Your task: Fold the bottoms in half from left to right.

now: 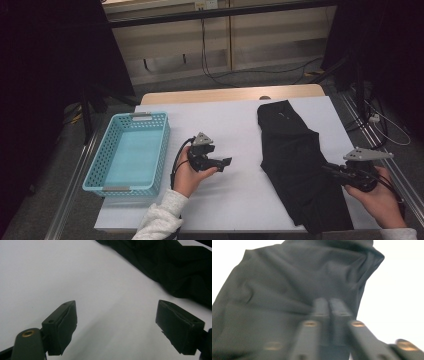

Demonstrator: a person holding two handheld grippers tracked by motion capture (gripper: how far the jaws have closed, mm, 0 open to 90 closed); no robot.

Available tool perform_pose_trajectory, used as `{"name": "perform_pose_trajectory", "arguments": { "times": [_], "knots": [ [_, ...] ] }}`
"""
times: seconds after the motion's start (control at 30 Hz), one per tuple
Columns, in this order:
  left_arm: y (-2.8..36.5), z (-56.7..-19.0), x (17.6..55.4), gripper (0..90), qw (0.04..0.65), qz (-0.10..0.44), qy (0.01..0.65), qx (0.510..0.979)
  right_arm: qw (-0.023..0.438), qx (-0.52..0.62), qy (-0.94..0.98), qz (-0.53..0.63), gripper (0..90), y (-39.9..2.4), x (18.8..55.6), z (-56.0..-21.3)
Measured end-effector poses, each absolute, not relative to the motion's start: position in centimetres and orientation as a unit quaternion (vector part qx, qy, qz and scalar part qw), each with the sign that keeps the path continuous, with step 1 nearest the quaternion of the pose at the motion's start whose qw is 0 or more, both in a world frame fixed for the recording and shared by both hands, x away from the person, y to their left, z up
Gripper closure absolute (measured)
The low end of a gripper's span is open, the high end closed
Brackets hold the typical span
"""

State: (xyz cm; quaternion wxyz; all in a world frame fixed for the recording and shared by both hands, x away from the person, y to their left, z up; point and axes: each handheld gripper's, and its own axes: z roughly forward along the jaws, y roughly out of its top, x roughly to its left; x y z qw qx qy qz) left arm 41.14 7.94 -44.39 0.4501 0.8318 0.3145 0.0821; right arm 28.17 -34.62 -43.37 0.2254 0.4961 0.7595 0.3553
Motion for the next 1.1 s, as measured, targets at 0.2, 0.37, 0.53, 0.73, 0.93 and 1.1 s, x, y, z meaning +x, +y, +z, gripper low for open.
{"name": "perform_pose_trajectory", "arguments": {
  "times": [0.2, 0.37, 0.53, 0.73, 0.93, 1.1],
  "knots": [
    [8.2, -44.3, 41.2, 16.7, 0.450, 0.084, 0.317, 0.831, 0.225, 0.488, 0.761, 0.364, 58.8, -31.6, 30.6, -43.4],
    [8.5, -44.5, 41.3, 15.5, 0.444, 0.086, 0.319, 0.833, 0.223, 0.480, 0.763, 0.372, 51.9, -29.0, 33.3, -43.7],
    [8.8, -44.6, 41.4, 14.8, 0.442, 0.089, 0.321, 0.833, 0.228, 0.484, 0.760, 0.368, 45.4, -27.0, 35.8, -44.0],
    [9.1, -44.6, 41.5, 14.6, 0.439, 0.089, 0.322, 0.834, 0.223, 0.492, 0.760, 0.362, 39.3, -24.9, 38.2, -44.7],
    [9.2, -44.6, 41.6, 14.2, 0.439, 0.089, 0.324, 0.834, 0.227, 0.505, 0.753, 0.356, 37.5, -23.5, 40.1, -45.3],
    [9.4, -44.5, 41.7, 14.3, 0.441, 0.089, 0.324, 0.832, 0.232, 0.512, 0.749, 0.351, 36.6, -22.6, 41.3, -45.5]
  ]
}}
